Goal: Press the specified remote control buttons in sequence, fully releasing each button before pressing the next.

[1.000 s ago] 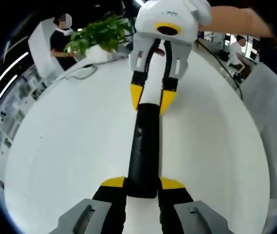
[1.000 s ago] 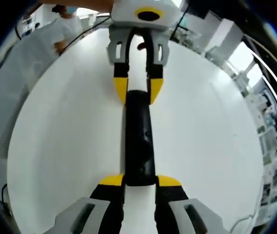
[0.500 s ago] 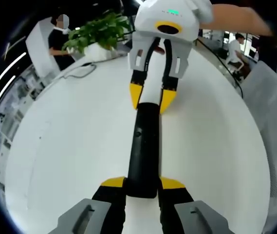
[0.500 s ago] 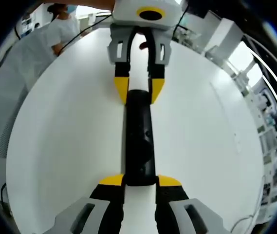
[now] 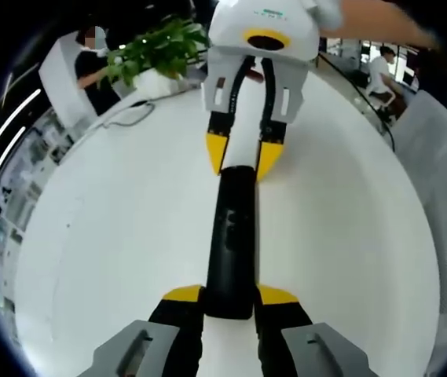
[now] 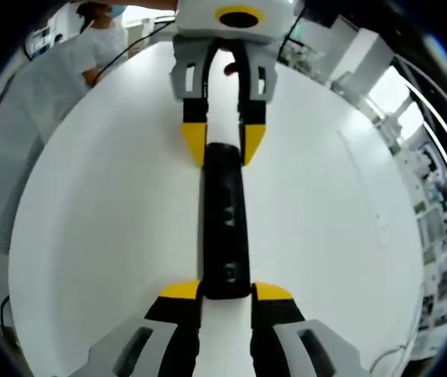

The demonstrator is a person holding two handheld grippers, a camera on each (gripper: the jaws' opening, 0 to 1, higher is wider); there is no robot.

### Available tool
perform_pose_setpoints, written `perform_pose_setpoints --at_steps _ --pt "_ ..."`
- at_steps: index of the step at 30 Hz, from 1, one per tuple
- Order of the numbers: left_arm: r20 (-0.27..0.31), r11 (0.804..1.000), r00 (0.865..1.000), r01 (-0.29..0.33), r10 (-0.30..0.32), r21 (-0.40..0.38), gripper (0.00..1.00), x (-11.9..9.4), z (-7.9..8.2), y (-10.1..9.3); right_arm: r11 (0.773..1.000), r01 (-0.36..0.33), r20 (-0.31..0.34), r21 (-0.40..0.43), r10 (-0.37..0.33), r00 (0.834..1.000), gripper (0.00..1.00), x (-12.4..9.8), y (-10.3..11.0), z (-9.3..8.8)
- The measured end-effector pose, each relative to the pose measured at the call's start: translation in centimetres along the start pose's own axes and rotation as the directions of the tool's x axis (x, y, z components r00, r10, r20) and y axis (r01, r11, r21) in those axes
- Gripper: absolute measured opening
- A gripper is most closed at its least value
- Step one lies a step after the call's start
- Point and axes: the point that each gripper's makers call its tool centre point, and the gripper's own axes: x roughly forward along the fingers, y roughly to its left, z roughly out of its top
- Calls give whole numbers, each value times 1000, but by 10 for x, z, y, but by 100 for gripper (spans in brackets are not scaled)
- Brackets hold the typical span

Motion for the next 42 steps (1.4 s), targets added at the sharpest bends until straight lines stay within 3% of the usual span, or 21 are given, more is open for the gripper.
perform_pose_setpoints --at_steps 2,4,10,19,23,26,29,35,38,42 --pt "-5 1000 1000 -10 10 6 25 0 0 0 999 33 -1 3 -33 999 25 -1 -5 -1" --pt "-8 1000 1000 -21 22 13 25 -1 1 0 1000 12 1 29 -12 1000 21 0 -1 -1" --pt "-10 995 996 -89 89 42 29 -3 1 4 998 54 -8 16 -54 999 21 -1 -1 -1" --pt "30 977 978 -210 209 34 33 -8 0 8 986 149 3 74 -149 989 24 -5 -5 -2" --pt "45 969 968 -246 247 -23 39 -11 -1 12 968 218 9 121 -221 975 31 -8 -13 -3" --pt "54 966 966 -248 253 -77 48 -13 -3 12 958 225 32 178 -235 972 33 -11 -13 -5" --pt "66 956 957 -276 283 -98 46 -18 -5 13 942 255 62 219 -274 960 30 -18 -14 -4" --pt "131 927 936 -290 327 -237 46 -30 -2 12 909 268 116 319 -318 941 28 -32 -15 1" --pt "157 908 919 -311 363 -280 46 -39 1 12 901 271 132 340 -331 934 28 -38 -13 2" --pt "167 898 909 -320 381 -301 46 -48 1 2 889 272 151 368 -346 926 28 -43 -7 1"
